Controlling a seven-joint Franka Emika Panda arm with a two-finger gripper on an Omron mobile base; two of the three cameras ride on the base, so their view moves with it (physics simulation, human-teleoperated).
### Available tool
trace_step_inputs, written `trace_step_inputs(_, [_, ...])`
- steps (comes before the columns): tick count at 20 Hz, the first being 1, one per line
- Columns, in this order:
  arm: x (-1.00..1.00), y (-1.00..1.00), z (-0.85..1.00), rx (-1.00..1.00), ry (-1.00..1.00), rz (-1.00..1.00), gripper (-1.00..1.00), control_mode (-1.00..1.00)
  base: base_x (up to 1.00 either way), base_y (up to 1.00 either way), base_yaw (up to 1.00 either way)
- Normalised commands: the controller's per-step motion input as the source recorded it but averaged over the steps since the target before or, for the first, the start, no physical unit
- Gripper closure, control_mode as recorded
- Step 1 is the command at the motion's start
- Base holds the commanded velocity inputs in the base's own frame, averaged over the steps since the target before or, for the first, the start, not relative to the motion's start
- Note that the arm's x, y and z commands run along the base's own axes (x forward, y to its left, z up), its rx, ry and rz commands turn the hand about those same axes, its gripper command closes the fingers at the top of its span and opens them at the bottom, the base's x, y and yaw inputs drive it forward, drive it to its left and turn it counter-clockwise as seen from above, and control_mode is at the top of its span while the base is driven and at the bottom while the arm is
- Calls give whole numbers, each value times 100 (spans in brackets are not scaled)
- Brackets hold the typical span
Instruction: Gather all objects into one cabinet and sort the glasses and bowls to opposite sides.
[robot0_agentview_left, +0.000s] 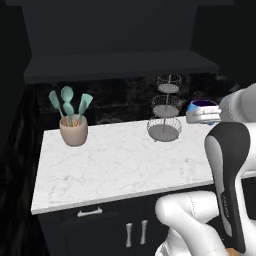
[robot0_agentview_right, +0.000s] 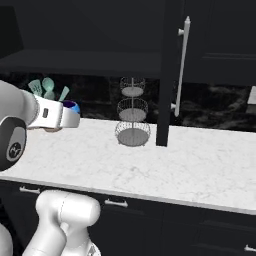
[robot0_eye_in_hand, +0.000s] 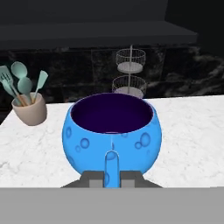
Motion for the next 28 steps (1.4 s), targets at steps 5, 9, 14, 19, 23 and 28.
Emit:
trace_step_inputs(5, [0, 0, 0, 0, 0, 0, 100, 100, -97, -45, -23])
trace_step_inputs(9, [0, 0, 0, 0, 0, 0, 100, 100, -60, -33, -55])
trace_step_inputs(14, [0, 0, 0, 0, 0, 0, 100, 100, -38, -29, -70])
trace_step_inputs(19, [0, 0, 0, 0, 0, 0, 100, 100, -10, -27, -76])
trace_step_inputs(23, [0, 0, 0, 0, 0, 0, 100, 100, 0, -52, -67])
trace_step_inputs(28, [0, 0, 0, 0, 0, 0, 100, 100, 23, -56, -62])
